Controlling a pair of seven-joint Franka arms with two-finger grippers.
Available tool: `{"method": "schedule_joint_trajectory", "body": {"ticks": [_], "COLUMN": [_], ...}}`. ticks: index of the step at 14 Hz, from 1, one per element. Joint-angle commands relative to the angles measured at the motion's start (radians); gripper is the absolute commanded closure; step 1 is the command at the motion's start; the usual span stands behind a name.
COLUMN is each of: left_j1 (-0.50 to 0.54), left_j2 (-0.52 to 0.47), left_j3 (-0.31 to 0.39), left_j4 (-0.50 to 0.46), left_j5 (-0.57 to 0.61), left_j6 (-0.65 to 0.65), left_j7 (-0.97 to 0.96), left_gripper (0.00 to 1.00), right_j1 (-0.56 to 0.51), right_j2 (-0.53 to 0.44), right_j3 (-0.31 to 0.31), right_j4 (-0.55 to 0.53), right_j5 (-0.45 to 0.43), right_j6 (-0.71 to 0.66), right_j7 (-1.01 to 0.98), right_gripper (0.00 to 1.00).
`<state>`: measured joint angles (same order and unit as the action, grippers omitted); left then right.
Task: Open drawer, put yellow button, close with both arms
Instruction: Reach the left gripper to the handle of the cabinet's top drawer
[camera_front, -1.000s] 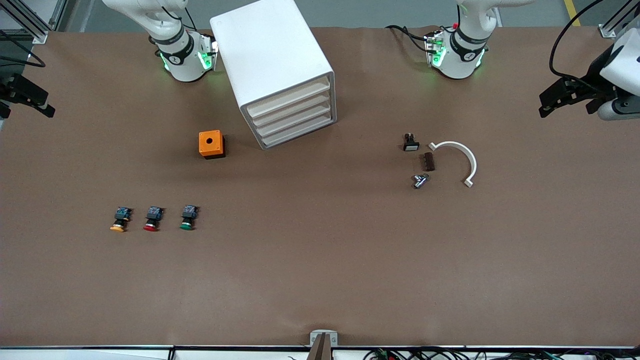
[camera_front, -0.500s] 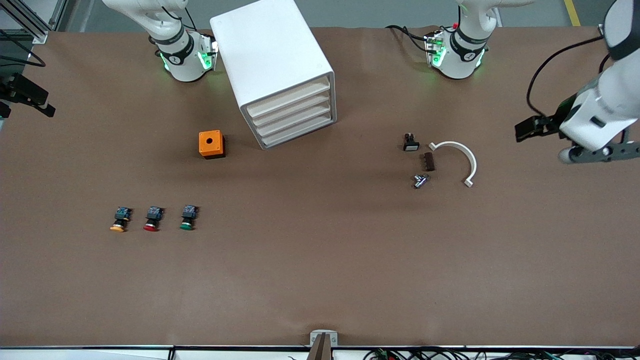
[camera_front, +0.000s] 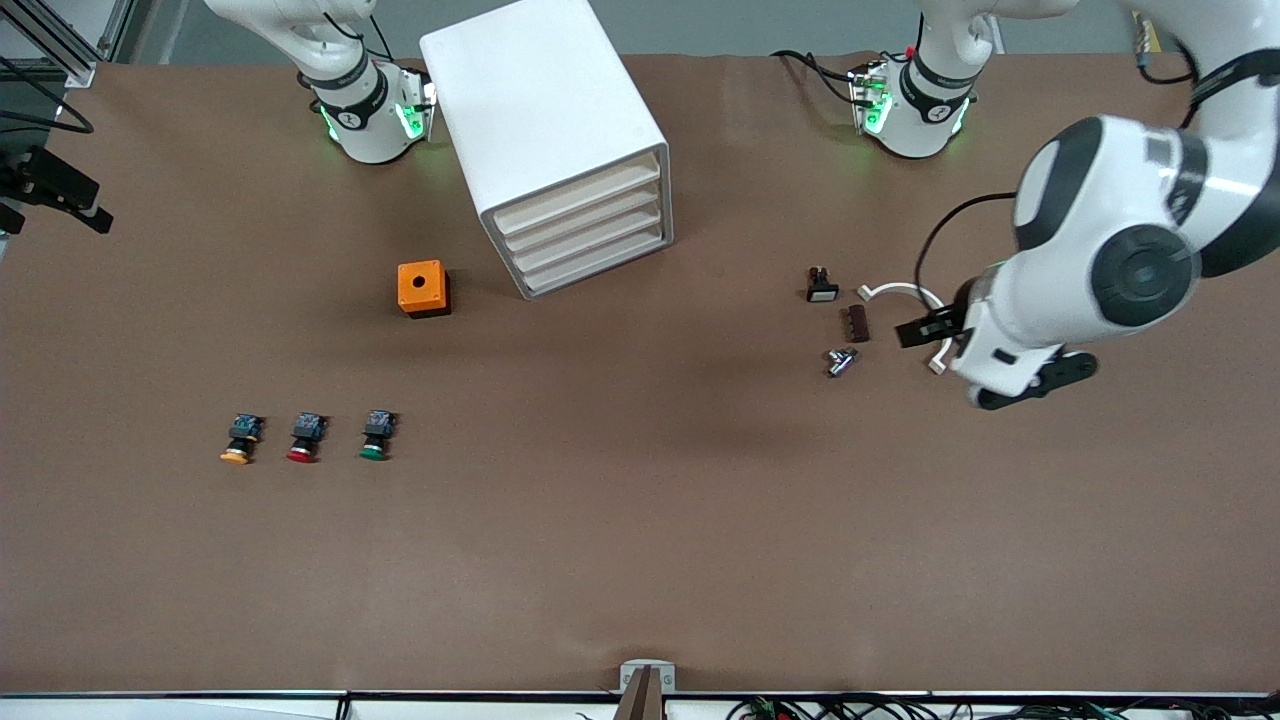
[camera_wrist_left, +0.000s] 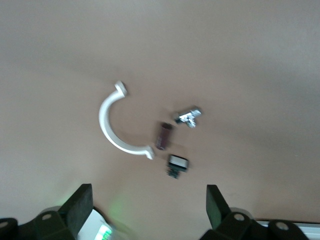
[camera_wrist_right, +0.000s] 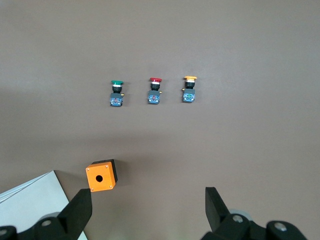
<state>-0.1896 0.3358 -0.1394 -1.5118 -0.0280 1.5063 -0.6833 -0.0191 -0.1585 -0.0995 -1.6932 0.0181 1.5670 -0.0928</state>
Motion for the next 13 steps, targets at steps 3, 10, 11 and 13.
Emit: {"method": "schedule_joint_trajectory", "body": {"ticks": [3,10,11,13], "left_j1": [-0.108,-0.208,-0.223,-0.244], "left_j2": [0.098,0.219,0.235,0.255], "left_j3": [0.003,0.003,0.004,0.004], "left_j4": [0.076,0.122,0.122,0.122], "left_j5": [-0.148,-0.427,-0.494,-0.570], "left_j6": [-0.021,-0.015,-0.015,-0.003], "left_j7": [-0.380,-0.955,-0.993,-1.138], "left_gripper": [0.00,0.00,0.00,0.00], "right_j1": [-0.019,-0.025,-0.025,-0.025], "right_j2": [-0.029,-0.021,-0.021,-0.019], "right_j3": [0.017,0.012,0.011,0.011], "right_j4": [-0.026,-0.017,-0.017,-0.017], "right_j5": [0.006,0.006,0.006,0.006], "right_j6": [0.007,0.008,0.010,0.011], "right_j7": [0.010,0.008,0.008,0.008], "right_gripper": [0.00,0.00,0.00,0.00]}}
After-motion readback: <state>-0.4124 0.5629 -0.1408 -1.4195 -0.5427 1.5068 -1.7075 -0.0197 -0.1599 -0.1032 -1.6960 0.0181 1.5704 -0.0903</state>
